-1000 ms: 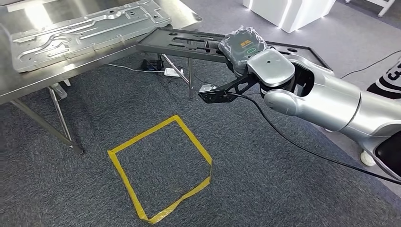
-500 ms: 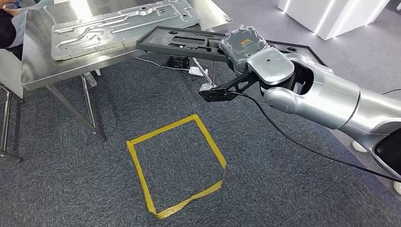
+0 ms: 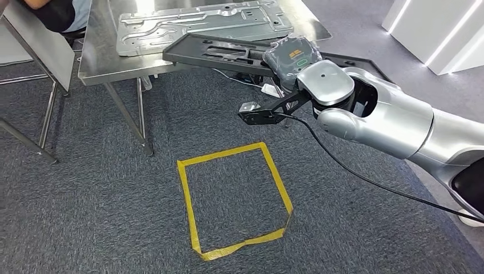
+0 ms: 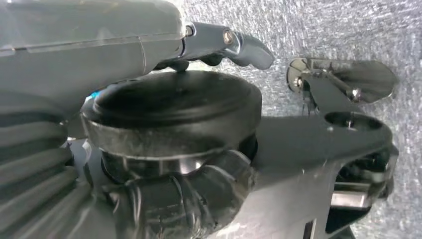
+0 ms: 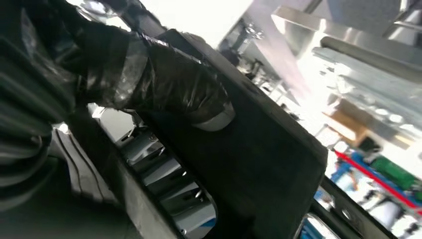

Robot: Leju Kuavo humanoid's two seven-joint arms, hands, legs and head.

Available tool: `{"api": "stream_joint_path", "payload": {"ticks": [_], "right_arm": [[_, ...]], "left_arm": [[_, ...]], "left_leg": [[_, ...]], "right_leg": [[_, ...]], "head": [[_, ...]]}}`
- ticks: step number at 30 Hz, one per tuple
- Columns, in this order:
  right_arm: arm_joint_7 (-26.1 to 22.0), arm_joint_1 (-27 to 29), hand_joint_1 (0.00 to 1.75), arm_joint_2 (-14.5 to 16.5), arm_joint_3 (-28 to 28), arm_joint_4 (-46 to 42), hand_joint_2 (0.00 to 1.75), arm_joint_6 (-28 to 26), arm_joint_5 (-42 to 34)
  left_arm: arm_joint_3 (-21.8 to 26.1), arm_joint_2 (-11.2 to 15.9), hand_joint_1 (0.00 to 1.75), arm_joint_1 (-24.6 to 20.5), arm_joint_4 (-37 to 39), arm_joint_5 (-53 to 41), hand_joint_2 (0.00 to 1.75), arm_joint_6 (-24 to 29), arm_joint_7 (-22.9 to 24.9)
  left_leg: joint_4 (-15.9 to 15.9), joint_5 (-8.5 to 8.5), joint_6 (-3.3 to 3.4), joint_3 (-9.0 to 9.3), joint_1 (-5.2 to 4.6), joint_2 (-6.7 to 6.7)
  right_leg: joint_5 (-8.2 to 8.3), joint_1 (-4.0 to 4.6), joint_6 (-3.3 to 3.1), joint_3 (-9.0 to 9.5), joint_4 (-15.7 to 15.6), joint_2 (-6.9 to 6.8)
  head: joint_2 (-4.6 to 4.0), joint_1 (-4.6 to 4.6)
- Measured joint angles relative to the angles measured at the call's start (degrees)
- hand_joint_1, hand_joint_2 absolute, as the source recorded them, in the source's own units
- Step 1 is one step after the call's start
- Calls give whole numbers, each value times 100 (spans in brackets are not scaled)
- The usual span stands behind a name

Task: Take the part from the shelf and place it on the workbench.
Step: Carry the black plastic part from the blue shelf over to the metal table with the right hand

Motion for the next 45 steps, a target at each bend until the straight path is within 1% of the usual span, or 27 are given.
{"api": "stream_joint_path", "payload": {"ticks": [1, 2, 3, 4, 6, 9, 12, 14, 15, 16, 17, 18, 20, 22, 25, 27, 29, 30, 31, 32, 33, 35, 37, 39, 41, 44, 45], "right_arm": [[1, -2, 175, 20, 2, 1, 175, 22, -7], [1, -9, 175, 44, 3, 1, 175, 45, -12], [1, -15, 175, 64, 4, 2, 175, 63, -18], [1, -19, 175, 82, 5, 4, 175, 74, -24], [0, -23, 175, 120, 7, 7, 175, 79, -31], [0, -26, 175, 162, 7, 10, 175, 84, -34], [0, -27, 175, 165, 7, 12, 175, 88, -34], [1, -42, 175, 169, 7, 17, 175, 133, -47], [10, -101, 175, 194, 11, 26, 175, 177, -121], [22, -183, 175, 223, 15, 33, 175, 219, -205], [36, -286, 175, 254, 20, 39, 175, 245, -296], [50, -411, 175, 283, 24, 44, 175, 262, -384], [62, -607, 175, 292, 24, 45, 175, 267, -430], [67, -743, 175, 291, 25, 47, 175, 276, -462], [69, -834, 175, 289, 28, 49, 175, 275, -505], [70, -889, 175, 288, 43, 49, 175, 265, -515], [69, -905, 175, 287, 89, 52, 175, 252, -525], [67, -895, 175, 288, 116, 58, 175, 244, -528], [65, -885, 175, 289, 142, 68, 175, 237, -531], [62, -879, 175, 289, 158, 80, 175, 228, -531], [59, -879, 175, 290, 166, 92, 175, 219, -531], [55, -886, 175, 296, 173, 110, 175, 195, -527], [53, -885, 175, 307, 196, 123, 175, 172, -523], [52, -883, 175, 316, 219, 135, 175, 164, -521], [52, -887, 175, 333, 227, 155, 175, 157, -517], [51, -884, 175, 371, 257, 192, 175, 144, -512], [50, -871, 175, 384, 273, 202, 175, 140, -511]], "left_arm": [[-3, -12, 0, 3, 2, -18, 175, -27, -8], [-3, -16, 0, 4, 3, -21, 175, -33, -10], [-3, -17, 0, 6, 5, -23, 175, -39, -11], [-4, -19, 0, 10, 8, -26, 175, -42, -13], [-4, -15, 0, 16, 15, -28, 175, -49, -16], [-4, -14, 0, 23, 21, -28, 175, -58, -20], [-4, -17, 0, 24, 22, -28, 175, -60, -20], [-4, -16, 0, 23, 23, -29, 175, -59, -21], [-4, -14, 0, 16, 27, -27, 175, -56, -18], [-4, -13, 0, 10, 31, -23, 175, -50, -2], [-5, -11, 0, 6, 37, -19, 175, -38, 23], [-5, -8, 0, 7, 44, -12, 175, -24, 54], [-6, -3, 0, 23, 56, 3, 175, 0, 103], [-6, 0, 0, 30, 63, 16, 175, 25, 149], [-7, -3, 0, 15, 65, 12, 175, 122, 294], [-8, -8, 0, 4, 64, 1, 175, 156, 368], [-10, -8, 0, -1, 64, -10, 175, 159, 397], [-12, -9, 0, -1, 64, -16, 175, 159, 402], [-16, -10, 0, -3, 64, -23, 175, 162, 403], [-20, -13, 0, -4, 64, -33, 175, 167, 400], [-23, -15, 0, -6, 63, -43, 175, 177, 390], [-30, -18, 0, -11, 63, -55, 175, 204, 361], [-44, -19, 0, -13, 63, -58, 175, 217, 345], [-58, -16, 0, -15, 63, -62, 175, 213, 353], [-85, -12, 0, -16, 64, -65, 175, 209, 379], [-139, -10, 0, -26, 65, -66, 175, 210, 435], [-147, -9, 0, -34, 64, -67, 175, 211, 448]], "left_leg": [[25, -28, -17, 4, -3, -30], [63, -55, -40, -4, -14, -53], [86, -74, -65, -17, -25, -71], [95, -82, -89, -32, -33, -83], [85, -87, -130, -43, -45, -91], [215, -205, -217, -81, -66, -2], [288, -255, -239, -103, -67, 34], [522, -380, -265, -209, -50, 66], [824, -451, -299, -371, -25, 92], [1012, -451, -329, -483, 1, 115], [1008, -349, -347, -507, 23, 130], [831, -187, -352, -456, 41, 145], [231, 20, -307, -163, 23, 168], [67, 0, -253, -71, -7, 172], [-47, 23, -145, 1, 21, 161], [-106, 36, -74, 53, 37, 164], [-107, 22, -27, 62, 28, 164], [-101, 13, -18, 65, 23, 158], [-90, 3, -14, 66, 19, 147], [-70, -11, -17, 67, 16, 131], [-43, -32, -30, 67, 15, 115], [27, -80, -77, 42, -6, 90], [53, -96, -129, 23, -19, 83], [53, -107, -179, 27, -20, 88], [273, -257, -253, -58, -18, 112], [1230, -678, -354, -521, 46, 143], [1459, -719, -375, -652, 67, 150]], "right_leg": [[202, 4, -18, 144, -370, 11], [335, 11, -33, 284, -704, 27], [400, 14, -47, 379, -920, 43], [392, 23, -62, 418, -1007, 58], [392, 8, -103, 441, -1043, 53], [402, -48, -164, 503, -1100, 20], [400, -51, -178, 515, -1108, 14], [395, -51, -191, 525, -1112, 6], [379, -53, -198, 542, -1109, -4], [358, -57, -198, 564, -1106, -12], [334, -61, -190, 591, -1101, -17], [306, -66, -174, 622, -1098, -24], [277, -50, -126, 648, -1101, -27], [279, -34, -70, 652, -1129, -31], [213, -33, 14, 647, -1087, -30], [-39, -33, 35, 413, -600, -12], [-306, -22, 48, 6, 146, -2], [-326, -19, 53, -136, 361, 0], [-243, -19, 51, -183, 375, -1], [-64, -18, 42, -111, 154, -1], [154, -16, 26, 49, -222, 0], [402, 10, -18, 365, -884, 3], [412, 40, -59, 460, -1076, 6], [434, 15, -106, 476, -1112, 1], [445, -30, -165, 525, -1160, -18], [432, -45, -214, 562, -1174, -34], [425, -47, -216, 568, -1173, -34]], "head": [[0, -1], [0, -2], [0, -5], [1, -7], [1, -10], [1, -25], [0, -42], [0, -52], [0, -57], [0, -60], [0, -58], [0, -60], [0, -57], [0, -54], [0, -45], [0, -36], [0, -30], [0, -28], [0, -28], [0, -27], [0, -27], [0, -29], [0, -30], [0, -24], [0, -30], [0, -38], [0, -39]]}}
